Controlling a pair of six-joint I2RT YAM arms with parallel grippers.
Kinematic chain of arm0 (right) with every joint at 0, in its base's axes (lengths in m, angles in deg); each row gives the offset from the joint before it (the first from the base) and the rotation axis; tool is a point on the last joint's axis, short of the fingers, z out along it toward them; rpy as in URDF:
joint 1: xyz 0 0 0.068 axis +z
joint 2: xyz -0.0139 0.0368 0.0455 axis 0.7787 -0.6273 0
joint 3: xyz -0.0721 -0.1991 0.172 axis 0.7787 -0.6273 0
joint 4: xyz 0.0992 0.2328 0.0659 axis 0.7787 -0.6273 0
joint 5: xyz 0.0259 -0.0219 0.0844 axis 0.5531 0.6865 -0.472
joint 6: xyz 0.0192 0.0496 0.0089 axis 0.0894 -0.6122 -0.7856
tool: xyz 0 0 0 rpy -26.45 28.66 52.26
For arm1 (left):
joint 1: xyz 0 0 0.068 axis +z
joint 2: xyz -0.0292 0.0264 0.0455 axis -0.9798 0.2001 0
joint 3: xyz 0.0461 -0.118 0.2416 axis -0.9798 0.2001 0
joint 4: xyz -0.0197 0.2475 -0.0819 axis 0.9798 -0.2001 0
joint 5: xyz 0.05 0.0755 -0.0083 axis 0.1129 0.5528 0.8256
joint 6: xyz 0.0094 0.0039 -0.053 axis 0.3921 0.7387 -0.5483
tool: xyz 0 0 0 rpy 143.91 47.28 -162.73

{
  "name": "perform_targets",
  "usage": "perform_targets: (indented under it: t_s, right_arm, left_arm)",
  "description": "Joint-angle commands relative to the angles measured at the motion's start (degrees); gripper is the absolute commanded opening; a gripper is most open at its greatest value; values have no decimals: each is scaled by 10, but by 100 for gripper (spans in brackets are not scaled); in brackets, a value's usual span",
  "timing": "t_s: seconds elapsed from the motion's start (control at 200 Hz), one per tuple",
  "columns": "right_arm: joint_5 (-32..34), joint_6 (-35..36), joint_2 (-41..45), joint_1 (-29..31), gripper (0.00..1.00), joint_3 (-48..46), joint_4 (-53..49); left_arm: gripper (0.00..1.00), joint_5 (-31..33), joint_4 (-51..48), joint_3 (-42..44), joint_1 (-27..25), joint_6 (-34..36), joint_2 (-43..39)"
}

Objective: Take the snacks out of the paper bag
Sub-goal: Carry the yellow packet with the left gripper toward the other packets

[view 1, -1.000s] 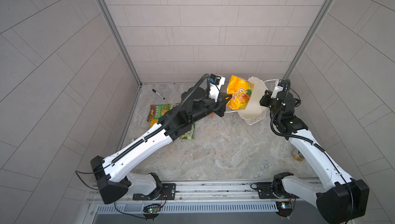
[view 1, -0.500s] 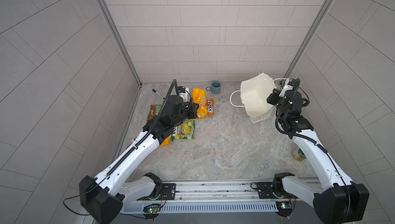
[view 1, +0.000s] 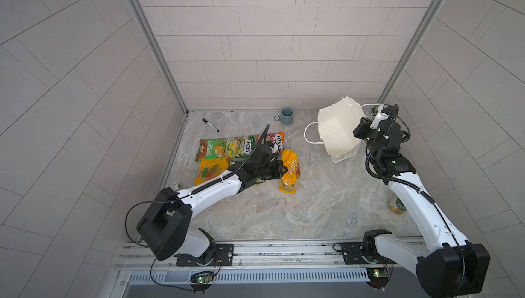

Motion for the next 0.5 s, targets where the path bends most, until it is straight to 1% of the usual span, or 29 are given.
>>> perform_targets:
  t_s: [0.0,0.075,0.155,0.335,0.435,0.495]
  right_arm:
    - [-6,-7,1,-1,0,5,10]
    - [-6,-8,5,0,0,-2,18]
    - [-7,-6,5,0,0,3,10]
    - [-7,-6,10,0,0,-4,16]
    - [-11,-5,9,-1,0,-3,16]
    - [-12,-6,9,0,0,-4,19]
  left_arm:
    - [0,-12,149,-30,1,-34,9]
    - [0,0,179,-25,-2,-40,17]
    - [0,14,171,-19,0,-32,29]
    - [0,21,186,22,18,-13,59]
    - [0,0,195,39,39,-9,66]
    - [5,-5,175,45,54,4,59]
